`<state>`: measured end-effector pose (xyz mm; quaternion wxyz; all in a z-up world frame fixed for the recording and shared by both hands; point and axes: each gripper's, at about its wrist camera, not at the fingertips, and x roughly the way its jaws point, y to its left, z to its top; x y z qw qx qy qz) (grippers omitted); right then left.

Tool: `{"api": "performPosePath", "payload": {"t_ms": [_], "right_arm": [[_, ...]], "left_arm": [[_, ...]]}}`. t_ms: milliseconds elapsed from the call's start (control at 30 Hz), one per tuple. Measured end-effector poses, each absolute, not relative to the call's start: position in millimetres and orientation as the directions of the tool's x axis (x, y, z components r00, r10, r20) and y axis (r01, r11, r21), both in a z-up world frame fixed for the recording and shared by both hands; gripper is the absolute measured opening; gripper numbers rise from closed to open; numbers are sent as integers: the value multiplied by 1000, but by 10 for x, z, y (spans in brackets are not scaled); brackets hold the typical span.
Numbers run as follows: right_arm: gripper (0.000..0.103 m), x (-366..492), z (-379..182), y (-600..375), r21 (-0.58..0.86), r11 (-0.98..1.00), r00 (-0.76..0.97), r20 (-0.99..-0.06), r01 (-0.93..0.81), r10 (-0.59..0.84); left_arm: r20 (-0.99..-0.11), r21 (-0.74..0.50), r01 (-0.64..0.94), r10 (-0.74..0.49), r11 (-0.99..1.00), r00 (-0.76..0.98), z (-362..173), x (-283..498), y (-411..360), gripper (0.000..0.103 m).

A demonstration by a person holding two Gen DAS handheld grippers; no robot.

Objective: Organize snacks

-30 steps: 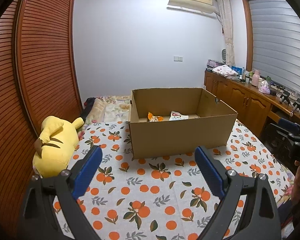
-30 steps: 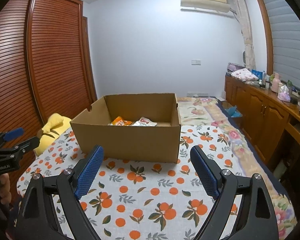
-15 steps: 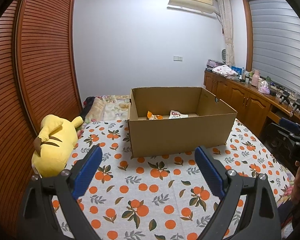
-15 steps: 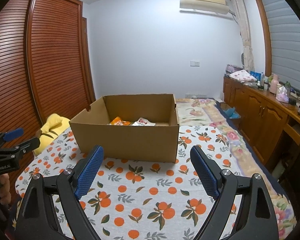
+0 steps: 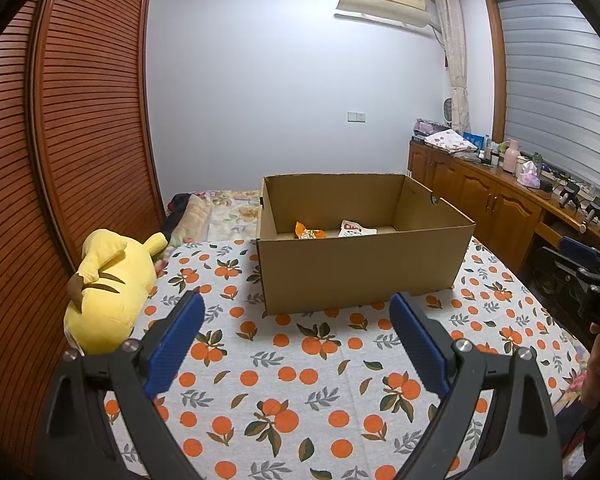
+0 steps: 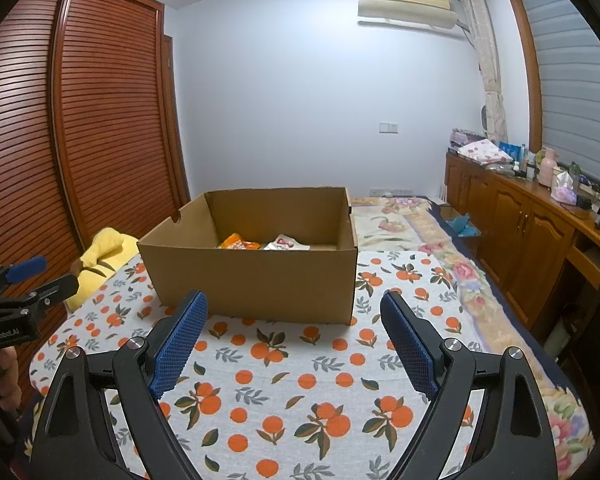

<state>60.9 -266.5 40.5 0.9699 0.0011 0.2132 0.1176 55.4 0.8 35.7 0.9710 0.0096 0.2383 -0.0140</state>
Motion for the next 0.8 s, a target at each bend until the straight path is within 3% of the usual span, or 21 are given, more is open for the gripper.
{"api": "performPosePath", "payload": {"t_ms": [800], "right_arm": [[90,615,384,-2628,47,974,885,-410,-222,222]], "left_arm": [[-461,10,33,-25,999,887,363,559,12,94]]}}
